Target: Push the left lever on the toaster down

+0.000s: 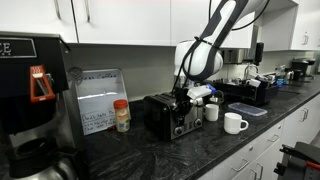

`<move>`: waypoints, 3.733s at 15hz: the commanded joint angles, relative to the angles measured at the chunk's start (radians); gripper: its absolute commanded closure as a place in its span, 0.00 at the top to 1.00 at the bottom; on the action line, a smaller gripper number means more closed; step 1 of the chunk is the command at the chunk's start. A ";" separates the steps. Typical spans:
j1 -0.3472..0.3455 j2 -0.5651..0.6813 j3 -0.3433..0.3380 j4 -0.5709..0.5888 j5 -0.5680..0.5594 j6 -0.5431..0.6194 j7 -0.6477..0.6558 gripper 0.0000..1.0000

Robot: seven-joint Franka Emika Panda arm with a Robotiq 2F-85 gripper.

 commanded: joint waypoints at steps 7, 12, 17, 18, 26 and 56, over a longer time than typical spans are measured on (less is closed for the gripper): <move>0.011 0.040 0.007 -0.030 0.027 -0.008 -0.025 0.00; 0.012 0.029 0.009 -0.024 0.027 -0.010 -0.026 0.00; 0.019 -0.007 0.009 -0.008 0.019 -0.023 -0.026 0.00; 0.021 -0.018 0.011 -0.005 0.018 -0.029 -0.028 0.00; 0.051 -0.081 0.037 0.016 0.012 -0.078 -0.039 0.00; 0.027 -0.619 0.041 0.070 0.068 -0.752 -0.167 1.00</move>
